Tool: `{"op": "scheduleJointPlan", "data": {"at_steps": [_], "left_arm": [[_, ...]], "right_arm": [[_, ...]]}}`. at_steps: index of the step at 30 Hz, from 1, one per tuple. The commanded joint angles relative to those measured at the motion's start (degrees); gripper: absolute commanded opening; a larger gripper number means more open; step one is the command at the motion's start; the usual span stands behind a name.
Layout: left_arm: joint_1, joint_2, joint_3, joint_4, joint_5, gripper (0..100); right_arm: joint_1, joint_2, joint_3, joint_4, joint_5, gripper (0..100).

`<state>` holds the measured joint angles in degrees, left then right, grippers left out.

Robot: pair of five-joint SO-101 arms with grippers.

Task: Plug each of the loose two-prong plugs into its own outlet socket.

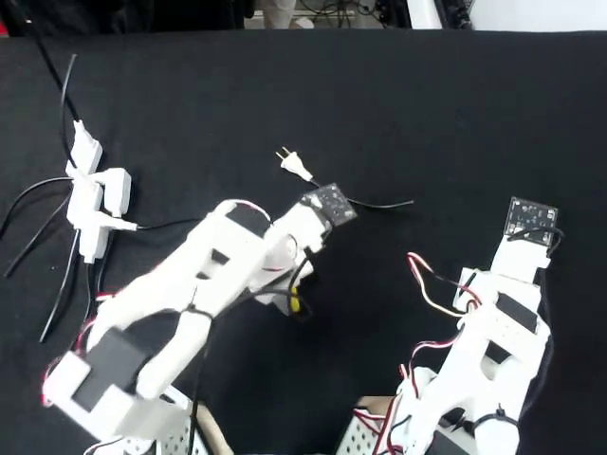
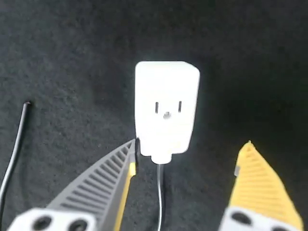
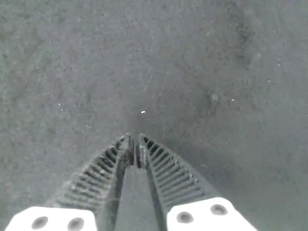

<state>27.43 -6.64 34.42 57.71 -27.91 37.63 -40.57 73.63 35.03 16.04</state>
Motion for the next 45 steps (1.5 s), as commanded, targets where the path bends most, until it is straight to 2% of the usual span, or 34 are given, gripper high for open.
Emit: {"op": "scheduleJointPlan", "data": {"at_steps": [1, 7, 12, 18, 20, 26, 31, 41, 45], "left_arm": [[1.01, -6.86, 2.51, -1.58, 0.53, 32], [4.53, -8.97, 15.60, -19.87, 0.44, 31], [4.35, -10.99, 16.48, -20.48, 0.44, 28], [6.64, -4.84, 15.69, -23.74, 0.44, 27], [5.49, -1.49, 11.56, -21.36, 0.79, 27], [3.47, 12.13, -4.53, -6.15, 0.35, 24], [2.86, 20.92, -14.73, 5.80, -7.56, 17], [-3.21, 29.01, -25.10, 13.01, -8.53, 16], [-4.09, 30.07, -26.24, 14.59, -12.57, 16]], "right_arm": [[0.53, -0.22, -3.47, -0.88, 0.00, 1.5], [0.53, -0.22, -3.47, -0.88, 0.00, 1.5], [0.53, -0.22, -3.47, -0.88, 0.00, 1.5], [0.53, -0.22, -3.47, -0.97, 0.00, 1.5], [0.53, -0.22, -3.47, -0.97, 0.00, 1.5], [0.53, -0.22, -3.47, -0.88, 0.00, 1.5], [0.53, -0.22, -3.38, -0.88, 0.00, 1.5], [0.53, -0.22, -3.38, -0.88, 0.00, 1.5], [0.53, -0.22, -3.38, -0.88, 0.00, 1.5]]}}
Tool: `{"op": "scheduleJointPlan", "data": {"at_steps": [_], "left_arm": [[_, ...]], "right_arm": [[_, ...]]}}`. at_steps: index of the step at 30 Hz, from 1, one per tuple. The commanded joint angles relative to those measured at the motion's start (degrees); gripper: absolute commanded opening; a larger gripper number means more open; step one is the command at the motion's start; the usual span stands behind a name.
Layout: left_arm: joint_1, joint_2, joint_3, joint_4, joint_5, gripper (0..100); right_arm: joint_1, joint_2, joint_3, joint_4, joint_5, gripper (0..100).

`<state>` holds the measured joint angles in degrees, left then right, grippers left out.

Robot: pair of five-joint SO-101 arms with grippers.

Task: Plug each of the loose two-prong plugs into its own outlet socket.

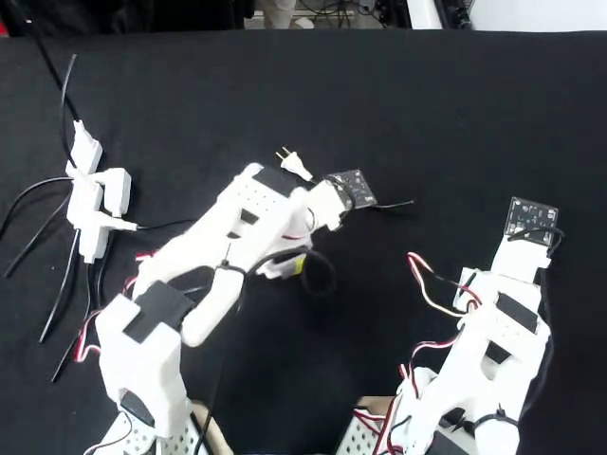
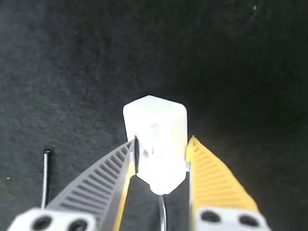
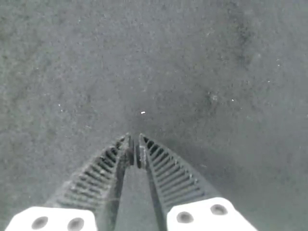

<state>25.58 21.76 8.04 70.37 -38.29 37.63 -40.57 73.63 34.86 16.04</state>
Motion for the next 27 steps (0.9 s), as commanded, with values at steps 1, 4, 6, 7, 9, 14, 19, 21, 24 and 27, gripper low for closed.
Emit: {"op": "scheduleJointPlan", "data": {"at_steps": [1, 4, 6, 7, 9, 14, 19, 21, 24, 27], "left_arm": [[-2.42, 1.67, 0.13, 1.93, -2.29, 16], [-3.03, 1.58, 0.13, 1.41, -2.37, 16], [-3.65, 1.58, -0.13, 1.23, -2.37, 16], [-4.00, 1.58, -0.48, 0.88, -2.20, 16], [-4.97, 1.58, -0.84, 0.53, -2.20, 16], [-4.79, 1.58, -0.75, 0.88, -2.02, 16], [-4.44, 1.49, -2.24, 0.97, 3.08, 16], [-4.79, 1.49, -3.21, 0.97, 4.13, 18], [-4.88, 1.49, -3.47, 1.05, 5.54, 26], [-4.88, 0.97, -3.65, 0.53, 8.00, 27]], "right_arm": [[0.53, -0.22, -3.38, -0.70, 0.00, 1.5], [0.53, -0.22, -3.38, -0.70, 0.00, 1.5], [0.53, -0.22, -3.38, -0.70, 0.00, 1.5], [0.53, -0.22, -3.38, -0.70, 0.00, 1.5], [0.53, -0.22, -3.38, -0.70, 0.00, 1.5], [0.53, -0.22, -3.38, -0.70, 0.00, 1.5], [0.53, -0.22, -3.38, -0.70, 0.00, 1.5], [0.53, -0.22, -3.38, -0.70, 0.00, 1.5], [0.53, -0.22, -3.38, -0.70, 0.00, 1.5], [0.53, -0.13, -3.38, -0.70, 0.00, 1.5]]}}
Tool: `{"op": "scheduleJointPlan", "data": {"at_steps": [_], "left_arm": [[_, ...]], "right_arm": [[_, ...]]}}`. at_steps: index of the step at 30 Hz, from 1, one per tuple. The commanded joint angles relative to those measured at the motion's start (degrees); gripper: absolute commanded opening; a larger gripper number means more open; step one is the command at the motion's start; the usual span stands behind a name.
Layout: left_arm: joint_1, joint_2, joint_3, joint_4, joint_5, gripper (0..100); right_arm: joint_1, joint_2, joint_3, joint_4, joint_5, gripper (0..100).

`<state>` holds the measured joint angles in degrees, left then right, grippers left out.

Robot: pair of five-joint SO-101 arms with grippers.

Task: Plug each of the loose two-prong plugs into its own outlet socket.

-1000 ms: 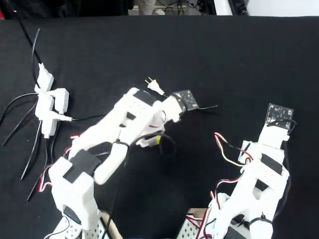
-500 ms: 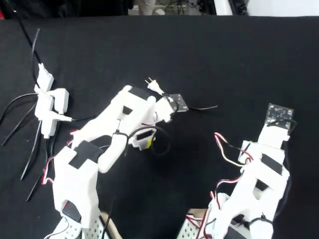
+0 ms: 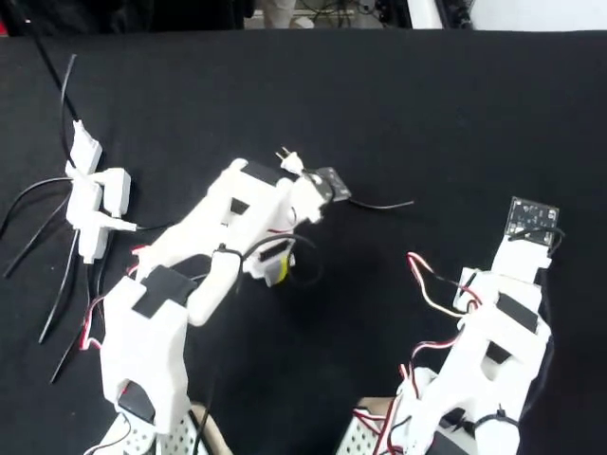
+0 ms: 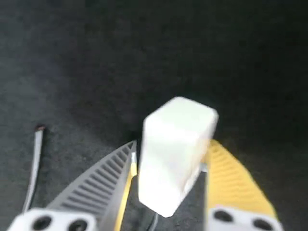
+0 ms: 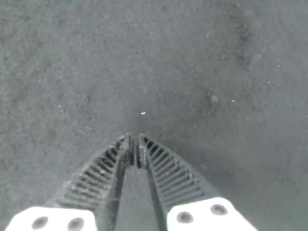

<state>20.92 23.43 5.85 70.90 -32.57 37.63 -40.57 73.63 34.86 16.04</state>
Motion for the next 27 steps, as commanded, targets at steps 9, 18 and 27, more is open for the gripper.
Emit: {"op": "scheduleJointPlan", "data": {"at_steps": [9, 18, 27], "left_arm": [[-5.32, -10.29, -0.66, 0.44, 2.73, 28], [-5.76, -25.58, 10.86, -2.81, 2.37, 28], [-6.99, -48.18, 24.40, -0.35, -1.76, 29]], "right_arm": [[0.53, -0.04, -3.38, -0.79, 0.09, 1.5], [0.53, 0.04, -3.38, -0.97, 0.09, 1.5], [0.18, 0.22, -3.47, -0.97, 0.09, 1.5]]}}
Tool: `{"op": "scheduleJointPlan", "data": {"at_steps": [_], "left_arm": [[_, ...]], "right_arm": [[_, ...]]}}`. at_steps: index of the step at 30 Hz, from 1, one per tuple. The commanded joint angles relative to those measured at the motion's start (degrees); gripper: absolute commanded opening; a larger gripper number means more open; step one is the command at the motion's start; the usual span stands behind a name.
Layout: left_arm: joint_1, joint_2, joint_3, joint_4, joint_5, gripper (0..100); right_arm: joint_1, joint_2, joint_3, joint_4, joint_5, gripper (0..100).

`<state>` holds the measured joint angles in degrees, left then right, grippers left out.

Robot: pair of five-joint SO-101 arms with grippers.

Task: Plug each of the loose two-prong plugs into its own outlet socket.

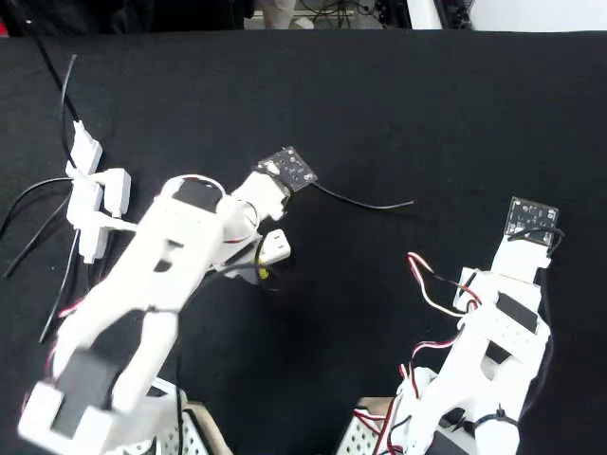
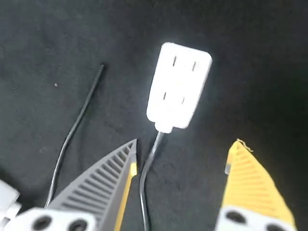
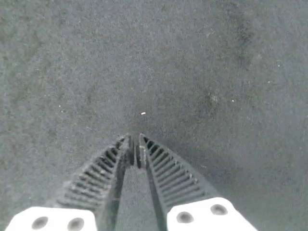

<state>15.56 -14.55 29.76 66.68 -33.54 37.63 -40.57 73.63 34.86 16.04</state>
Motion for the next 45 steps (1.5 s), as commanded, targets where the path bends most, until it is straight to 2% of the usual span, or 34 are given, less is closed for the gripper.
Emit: {"op": "scheduleJointPlan", "data": {"at_steps": [1, 5, 11, 15, 21, 26, 35, 40, 45], "left_arm": [[-3.30, -13.63, 1.71, 4.04, -0.70, 28], [-8.04, -27.08, 10.24, 4.31, 0.97, 26], [-15.43, -47.12, 28.53, 1.14, 1.14, 26], [-20.97, -60.22, 38.64, 0.79, 0.97, 26], [-24.13, -78.86, 53.05, 1.85, 0.88, 25], [-25.45, -90.99, 63.16, 1.85, 0.88, 25], [-26.68, -89.93, 66.15, 1.41, 0.79, 25], [-26.68, -89.93, 66.33, 1.41, 0.70, 25], [-26.68, -89.93, 66.42, 1.85, -4.13, 25]], "right_arm": [[-1.14, 0.22, -3.47, -0.79, 0.18, 1.5], [-10.81, 0.31, -4.00, 1.32, 5.80, 1.5], [-26.37, 0.31, -14.37, 12.84, 10.29, 1.6], [-36.66, 0.31, -23.96, 21.63, 13.98, 9.0], [-46.07, 6.37, -33.98, 22.24, 19.16, 12.0], [-49.76, 23.87, -46.46, 22.07, 20.04, 12.0], [-55.74, 52.79, -68.26, 21.98, 27.60, 12.0], [-58.29, 62.55, -76.97, 20.13, 27.43, 12.0], [-58.20, 71.87, -83.91, 16.35, 24.35, 12.1]]}}
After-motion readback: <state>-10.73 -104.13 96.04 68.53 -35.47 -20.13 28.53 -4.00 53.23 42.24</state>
